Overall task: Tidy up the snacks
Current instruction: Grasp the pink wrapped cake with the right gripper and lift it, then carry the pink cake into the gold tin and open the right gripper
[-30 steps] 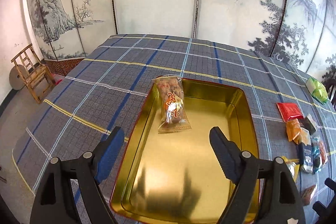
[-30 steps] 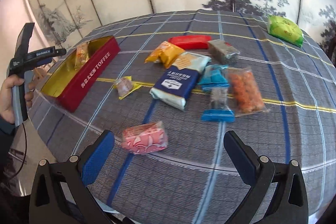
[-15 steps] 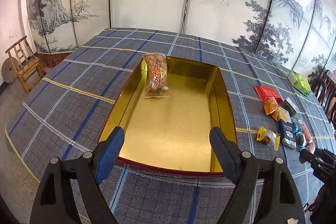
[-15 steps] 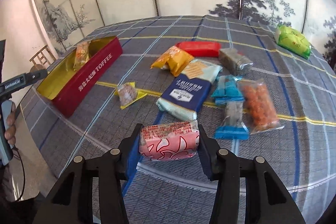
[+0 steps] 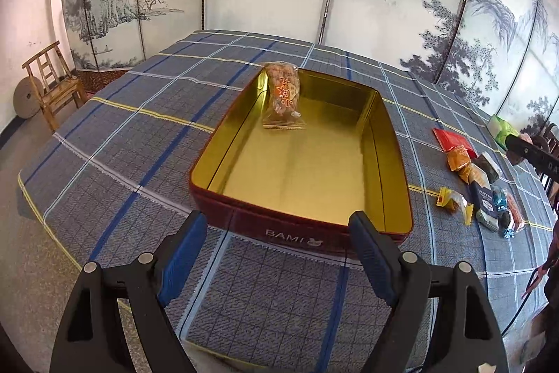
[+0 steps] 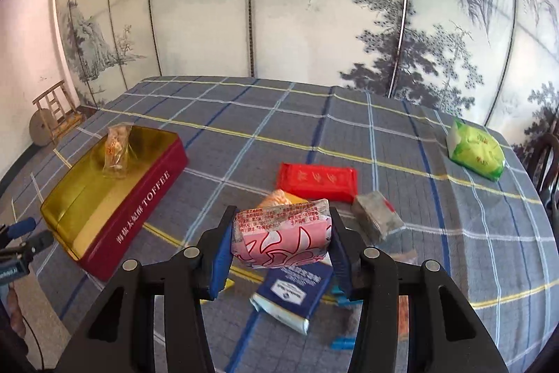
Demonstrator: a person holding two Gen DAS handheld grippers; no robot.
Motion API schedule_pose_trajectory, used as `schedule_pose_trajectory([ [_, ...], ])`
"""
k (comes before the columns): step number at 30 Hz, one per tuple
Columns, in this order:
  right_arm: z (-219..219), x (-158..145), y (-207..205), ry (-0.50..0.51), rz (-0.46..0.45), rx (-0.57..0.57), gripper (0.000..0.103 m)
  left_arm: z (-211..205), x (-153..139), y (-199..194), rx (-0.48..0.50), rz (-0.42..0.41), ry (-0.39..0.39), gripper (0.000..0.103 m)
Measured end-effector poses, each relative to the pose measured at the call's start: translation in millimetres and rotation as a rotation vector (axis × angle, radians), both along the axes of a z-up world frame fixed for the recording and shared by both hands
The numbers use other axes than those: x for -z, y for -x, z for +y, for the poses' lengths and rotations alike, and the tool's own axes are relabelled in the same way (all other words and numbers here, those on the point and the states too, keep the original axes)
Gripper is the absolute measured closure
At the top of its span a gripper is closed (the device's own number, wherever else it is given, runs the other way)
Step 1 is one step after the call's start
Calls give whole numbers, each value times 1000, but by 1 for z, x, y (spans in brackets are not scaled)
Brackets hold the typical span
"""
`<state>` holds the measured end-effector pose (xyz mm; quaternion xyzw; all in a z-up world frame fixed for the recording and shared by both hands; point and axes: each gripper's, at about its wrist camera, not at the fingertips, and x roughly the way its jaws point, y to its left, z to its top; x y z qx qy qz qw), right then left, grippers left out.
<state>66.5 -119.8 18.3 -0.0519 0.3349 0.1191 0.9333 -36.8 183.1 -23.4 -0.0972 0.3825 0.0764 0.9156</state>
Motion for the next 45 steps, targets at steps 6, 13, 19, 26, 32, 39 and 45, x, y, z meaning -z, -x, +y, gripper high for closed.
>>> schedule_pose_trajectory([
  [6,51,-17,-23,13,-23,-47,54,23,-7,19,-50,-17,-18,23],
  [13,112,-28,-41,49,-41,-82,54,59,1,40,-133,2,19,23],
  [19,154,-29,-46,63,-34,-119,54,78,19,54,-168,37,44,23],
  [26,185,-29,-40,86,-34,-156,54,91,33,64,-192,58,81,23],
  [32,209,-30,-33,107,-39,-185,54,96,38,72,-204,62,99,23],
  [39,232,-28,-26,119,-35,-214,54,101,42,80,-216,70,103,23],
  [45,249,-16,-24,125,-2,-241,54,101,47,87,-217,82,103,23],
])
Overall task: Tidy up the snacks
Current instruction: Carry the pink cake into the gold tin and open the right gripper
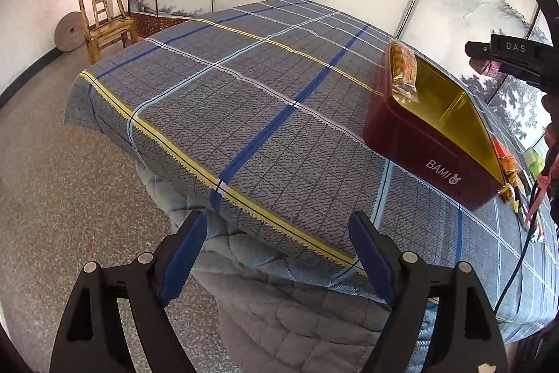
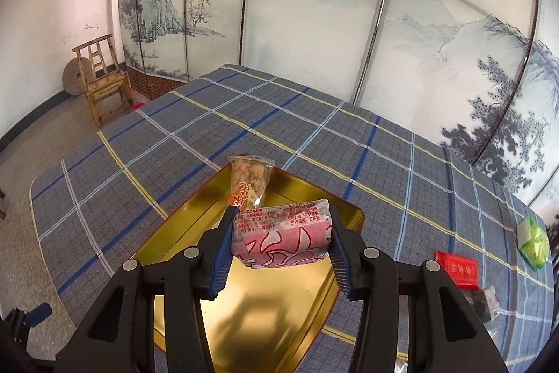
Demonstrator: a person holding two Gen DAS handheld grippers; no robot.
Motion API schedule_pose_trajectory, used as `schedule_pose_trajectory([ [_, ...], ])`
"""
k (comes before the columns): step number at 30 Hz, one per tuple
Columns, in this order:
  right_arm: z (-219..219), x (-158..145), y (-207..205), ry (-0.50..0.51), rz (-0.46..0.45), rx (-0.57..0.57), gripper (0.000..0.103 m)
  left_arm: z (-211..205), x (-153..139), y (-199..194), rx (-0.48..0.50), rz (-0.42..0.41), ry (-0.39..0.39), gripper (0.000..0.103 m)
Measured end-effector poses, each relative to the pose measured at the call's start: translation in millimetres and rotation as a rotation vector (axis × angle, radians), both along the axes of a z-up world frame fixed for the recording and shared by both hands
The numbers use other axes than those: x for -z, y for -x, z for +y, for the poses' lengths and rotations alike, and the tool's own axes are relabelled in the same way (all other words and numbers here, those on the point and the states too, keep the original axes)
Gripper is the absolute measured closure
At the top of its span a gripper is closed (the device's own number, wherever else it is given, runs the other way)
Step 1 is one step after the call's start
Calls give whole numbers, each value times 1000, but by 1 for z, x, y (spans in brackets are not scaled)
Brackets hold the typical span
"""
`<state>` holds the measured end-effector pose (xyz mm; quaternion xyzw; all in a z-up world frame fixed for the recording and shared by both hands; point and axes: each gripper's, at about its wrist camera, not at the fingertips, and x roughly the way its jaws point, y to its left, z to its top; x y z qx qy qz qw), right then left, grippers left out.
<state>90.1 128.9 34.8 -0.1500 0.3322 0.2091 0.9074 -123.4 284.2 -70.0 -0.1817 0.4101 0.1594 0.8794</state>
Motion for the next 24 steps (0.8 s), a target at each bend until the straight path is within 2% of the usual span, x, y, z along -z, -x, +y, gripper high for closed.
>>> schedule_pose_trajectory([
  [6,15,21,3,24,44,-31,54,-1,6,4,-5,20,1,23],
  [11,6,31,-8,20,73,-13,54,-1,8,3,-2,29,-7,23],
  [18,-19,42,-44,28,101,56,54,13,4,0,-41,10,-16,23],
  [20,-24,46,-58,1,133,57,54,13,6,-2,-35,18,-14,23],
  [24,-15,61,-80,21,200,54,54,10,11,-4,-20,32,-7,23],
])
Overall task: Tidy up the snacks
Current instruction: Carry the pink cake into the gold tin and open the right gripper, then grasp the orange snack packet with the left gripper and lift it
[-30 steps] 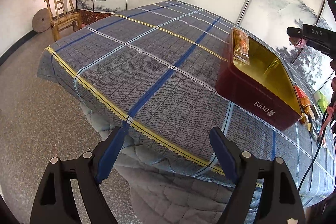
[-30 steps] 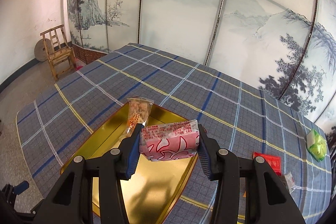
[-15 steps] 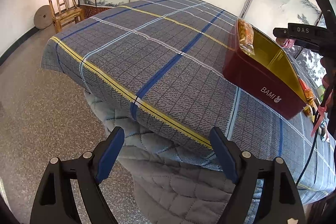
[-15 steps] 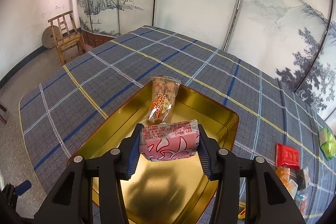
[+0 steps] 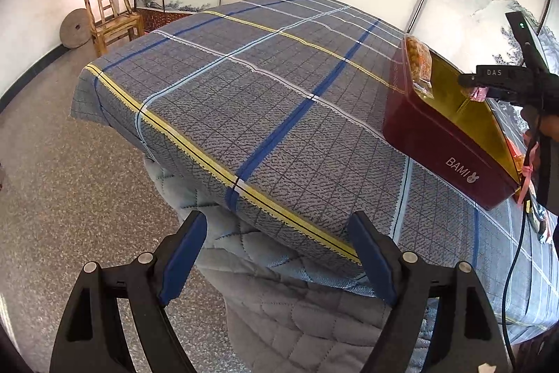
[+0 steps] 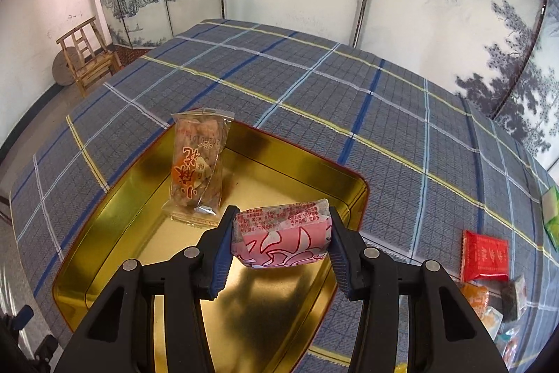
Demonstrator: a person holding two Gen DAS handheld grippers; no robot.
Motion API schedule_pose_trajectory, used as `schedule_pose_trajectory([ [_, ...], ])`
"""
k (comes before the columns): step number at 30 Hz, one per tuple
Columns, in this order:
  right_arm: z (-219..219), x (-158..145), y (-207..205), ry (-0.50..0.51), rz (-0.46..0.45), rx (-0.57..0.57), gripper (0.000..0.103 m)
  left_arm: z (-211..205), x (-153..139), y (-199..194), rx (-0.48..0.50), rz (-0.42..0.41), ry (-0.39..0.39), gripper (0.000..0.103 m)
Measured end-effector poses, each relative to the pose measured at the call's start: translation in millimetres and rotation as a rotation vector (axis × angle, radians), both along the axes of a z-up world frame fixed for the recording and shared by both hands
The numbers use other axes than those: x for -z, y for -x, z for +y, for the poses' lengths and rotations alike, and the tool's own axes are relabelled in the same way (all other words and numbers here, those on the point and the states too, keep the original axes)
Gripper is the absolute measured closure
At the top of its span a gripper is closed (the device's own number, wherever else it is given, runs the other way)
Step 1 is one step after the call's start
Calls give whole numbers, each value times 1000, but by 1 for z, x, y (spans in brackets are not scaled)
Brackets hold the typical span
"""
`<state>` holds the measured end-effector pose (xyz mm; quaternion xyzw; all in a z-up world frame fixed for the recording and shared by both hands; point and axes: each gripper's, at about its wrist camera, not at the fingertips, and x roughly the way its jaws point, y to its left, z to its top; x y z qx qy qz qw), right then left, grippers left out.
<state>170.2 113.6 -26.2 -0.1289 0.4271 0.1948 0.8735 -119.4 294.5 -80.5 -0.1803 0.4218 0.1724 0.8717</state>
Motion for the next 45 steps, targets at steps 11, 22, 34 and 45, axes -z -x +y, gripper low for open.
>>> schedule_pose_trajectory([
  [11,16,19,-31,15,112,-7,54,9,2,-1,-17,-2,10,20],
  [22,15,28,-40,-31,159,-44,47,-3,-3,1,-13,24,-26,21],
  [34,-180,-31,31,-250,-195,122,16,-76,-57,-37,216,-95,-94,21],
  [45,-441,28,65,-385,-147,619,15,-261,-67,-162,672,-100,-74,23],
])
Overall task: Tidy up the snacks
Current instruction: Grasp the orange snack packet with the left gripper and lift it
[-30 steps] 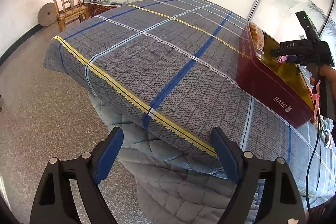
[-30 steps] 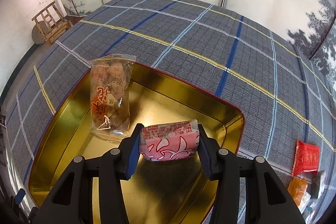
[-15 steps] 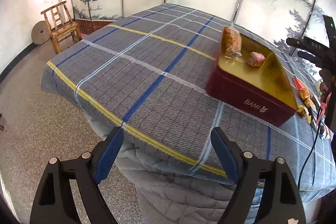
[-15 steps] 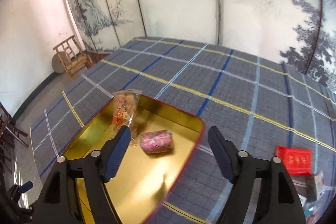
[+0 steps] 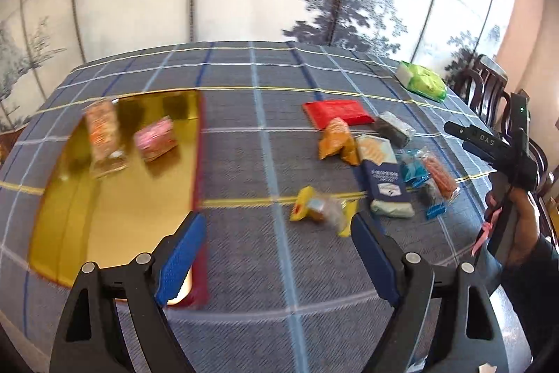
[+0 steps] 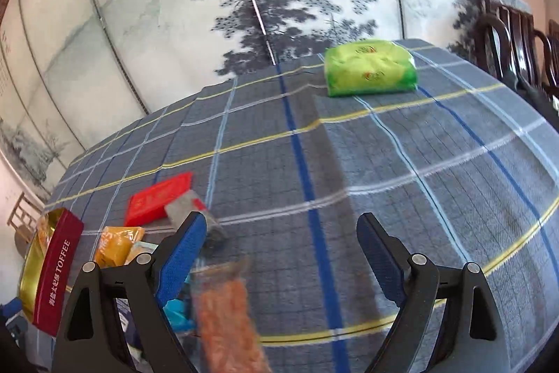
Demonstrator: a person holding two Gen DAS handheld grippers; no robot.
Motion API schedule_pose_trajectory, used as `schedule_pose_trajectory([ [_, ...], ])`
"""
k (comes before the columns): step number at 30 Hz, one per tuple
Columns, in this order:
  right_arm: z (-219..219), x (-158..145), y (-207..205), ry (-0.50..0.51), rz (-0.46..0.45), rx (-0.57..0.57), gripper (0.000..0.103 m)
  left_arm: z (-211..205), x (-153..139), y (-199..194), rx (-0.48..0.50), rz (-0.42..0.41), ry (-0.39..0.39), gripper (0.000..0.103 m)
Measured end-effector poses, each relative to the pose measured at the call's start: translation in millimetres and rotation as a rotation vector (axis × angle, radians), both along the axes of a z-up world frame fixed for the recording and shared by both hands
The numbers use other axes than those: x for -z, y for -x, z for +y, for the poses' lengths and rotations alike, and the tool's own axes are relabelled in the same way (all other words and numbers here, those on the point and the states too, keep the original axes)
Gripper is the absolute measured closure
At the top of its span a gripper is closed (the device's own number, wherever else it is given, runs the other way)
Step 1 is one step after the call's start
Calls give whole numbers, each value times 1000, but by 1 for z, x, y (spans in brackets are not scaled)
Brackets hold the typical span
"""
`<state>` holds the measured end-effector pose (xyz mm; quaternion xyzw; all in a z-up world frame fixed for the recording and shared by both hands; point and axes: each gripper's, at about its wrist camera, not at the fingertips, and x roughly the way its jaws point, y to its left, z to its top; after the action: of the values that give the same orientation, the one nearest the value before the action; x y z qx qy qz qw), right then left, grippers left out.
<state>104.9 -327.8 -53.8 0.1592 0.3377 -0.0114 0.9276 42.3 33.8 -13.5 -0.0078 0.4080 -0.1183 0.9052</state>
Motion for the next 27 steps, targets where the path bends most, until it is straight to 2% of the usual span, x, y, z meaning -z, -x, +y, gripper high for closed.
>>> schedule_pose_trajectory([
  [4,-26,15,10,-120,-20,-9,14,-50,13,-55,16,53,-5,34],
  [7,-39,21,12,-215,-32,-4,13,-79,22,-88,28,91,-2,38],
  [9,-44,26,11,-255,-24,-11,13,-96,29,-108,32,113,-37,40],
  [10,-45,27,11,-263,-20,-11,13,-103,35,-117,30,132,-41,44],
  [12,-46,27,12,-270,-25,-21,12,-110,46,-131,11,171,-56,70],
  [18,-43,28,11,-278,-24,-57,12,-112,46,-139,-12,190,-23,75],
  [27,-46,28,14,-286,-28,-48,12,-120,3,-128,-25,34,-151,76],
])
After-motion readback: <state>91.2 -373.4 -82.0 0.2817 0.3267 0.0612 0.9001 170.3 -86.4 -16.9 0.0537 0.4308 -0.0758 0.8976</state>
